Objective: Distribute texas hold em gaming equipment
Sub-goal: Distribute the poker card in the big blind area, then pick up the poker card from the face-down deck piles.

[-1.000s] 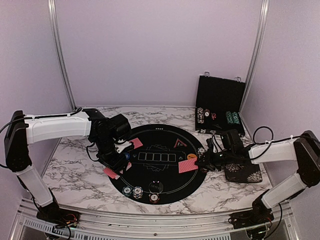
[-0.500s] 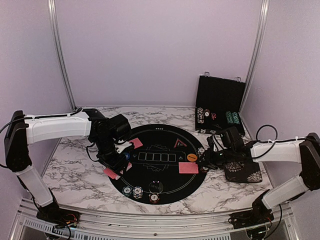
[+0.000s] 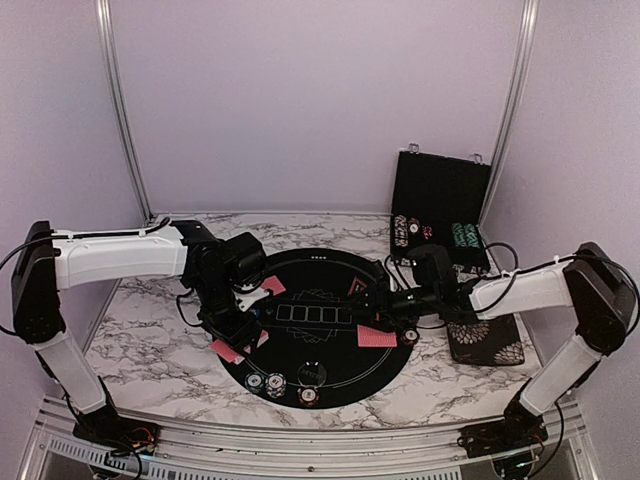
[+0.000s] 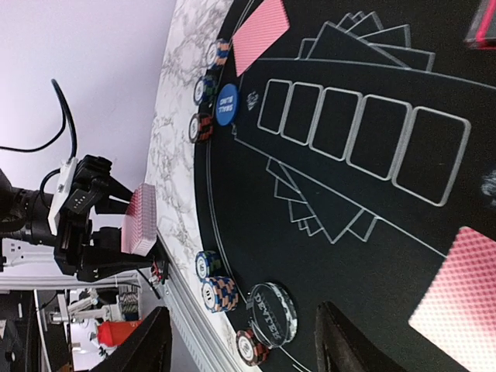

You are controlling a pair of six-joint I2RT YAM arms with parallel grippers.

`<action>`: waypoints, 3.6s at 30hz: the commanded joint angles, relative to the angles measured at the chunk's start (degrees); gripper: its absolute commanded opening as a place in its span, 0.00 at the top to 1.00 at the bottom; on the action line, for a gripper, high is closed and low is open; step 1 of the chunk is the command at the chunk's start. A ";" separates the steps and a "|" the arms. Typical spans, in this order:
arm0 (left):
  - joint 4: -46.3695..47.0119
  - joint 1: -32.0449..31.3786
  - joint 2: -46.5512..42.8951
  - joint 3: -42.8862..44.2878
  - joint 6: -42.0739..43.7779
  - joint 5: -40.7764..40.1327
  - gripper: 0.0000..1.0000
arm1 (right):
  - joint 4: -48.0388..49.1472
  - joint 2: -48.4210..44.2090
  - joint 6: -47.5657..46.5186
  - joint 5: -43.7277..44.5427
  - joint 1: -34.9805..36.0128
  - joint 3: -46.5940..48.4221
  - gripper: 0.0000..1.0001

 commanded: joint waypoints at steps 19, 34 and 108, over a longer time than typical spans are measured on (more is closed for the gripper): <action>-2.40 -3.67 0.22 6.32 0.98 2.17 0.44 | 34.02 19.63 19.88 -9.93 11.24 10.21 0.37; -3.39 -4.20 0.86 8.04 1.01 1.44 0.44 | 44.72 25.90 27.25 -12.14 13.97 12.93 0.35; -3.73 -4.22 -0.42 8.18 0.99 -1.11 0.44 | 27.79 23.57 18.15 -6.33 14.95 15.53 0.67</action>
